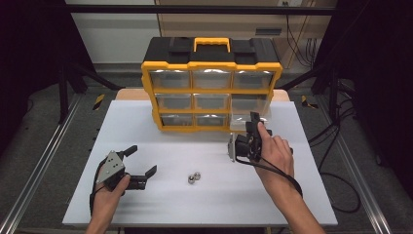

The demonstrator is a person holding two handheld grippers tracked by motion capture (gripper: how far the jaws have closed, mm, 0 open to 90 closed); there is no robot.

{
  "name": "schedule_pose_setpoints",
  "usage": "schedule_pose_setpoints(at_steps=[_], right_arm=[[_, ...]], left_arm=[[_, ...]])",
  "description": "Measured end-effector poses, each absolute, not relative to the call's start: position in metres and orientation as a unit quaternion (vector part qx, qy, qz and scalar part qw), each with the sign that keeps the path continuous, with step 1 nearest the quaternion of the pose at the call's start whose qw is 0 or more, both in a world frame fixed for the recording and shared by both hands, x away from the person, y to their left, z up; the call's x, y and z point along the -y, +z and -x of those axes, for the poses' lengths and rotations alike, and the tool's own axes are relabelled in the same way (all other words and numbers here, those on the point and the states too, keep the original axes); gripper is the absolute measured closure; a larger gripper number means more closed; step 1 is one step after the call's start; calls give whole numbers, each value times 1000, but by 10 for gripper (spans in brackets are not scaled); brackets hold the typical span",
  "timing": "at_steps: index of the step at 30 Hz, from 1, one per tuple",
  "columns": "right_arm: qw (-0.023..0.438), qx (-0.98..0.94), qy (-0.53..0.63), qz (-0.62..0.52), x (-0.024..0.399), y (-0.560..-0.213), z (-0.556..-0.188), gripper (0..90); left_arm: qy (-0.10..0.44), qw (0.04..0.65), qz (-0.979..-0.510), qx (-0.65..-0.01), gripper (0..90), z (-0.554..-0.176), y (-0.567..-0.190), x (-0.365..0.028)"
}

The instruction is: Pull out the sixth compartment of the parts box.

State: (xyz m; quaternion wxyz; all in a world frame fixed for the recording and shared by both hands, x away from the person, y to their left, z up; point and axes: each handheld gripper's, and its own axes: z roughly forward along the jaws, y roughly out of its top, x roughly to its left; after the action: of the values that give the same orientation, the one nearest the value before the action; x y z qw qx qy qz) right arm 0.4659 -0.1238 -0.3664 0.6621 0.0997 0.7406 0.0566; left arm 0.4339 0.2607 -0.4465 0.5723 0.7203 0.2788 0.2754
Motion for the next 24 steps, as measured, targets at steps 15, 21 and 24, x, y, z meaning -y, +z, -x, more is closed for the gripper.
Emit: schedule_pose_setpoints(at_steps=[15,21,24], right_arm=[[522,-774,257,-250,134,-360,-448,141],[515,-775,264,-253,138,-363,-443,130],[502,-778,275,-258,137,-363,-438,136]], left_arm=[[275,575,-718,-279,11,-434,-446,-261],[275,573,-719,-280,11,-434,-446,-262],[274,573,-719,-281,11,-434,-446,-262]])
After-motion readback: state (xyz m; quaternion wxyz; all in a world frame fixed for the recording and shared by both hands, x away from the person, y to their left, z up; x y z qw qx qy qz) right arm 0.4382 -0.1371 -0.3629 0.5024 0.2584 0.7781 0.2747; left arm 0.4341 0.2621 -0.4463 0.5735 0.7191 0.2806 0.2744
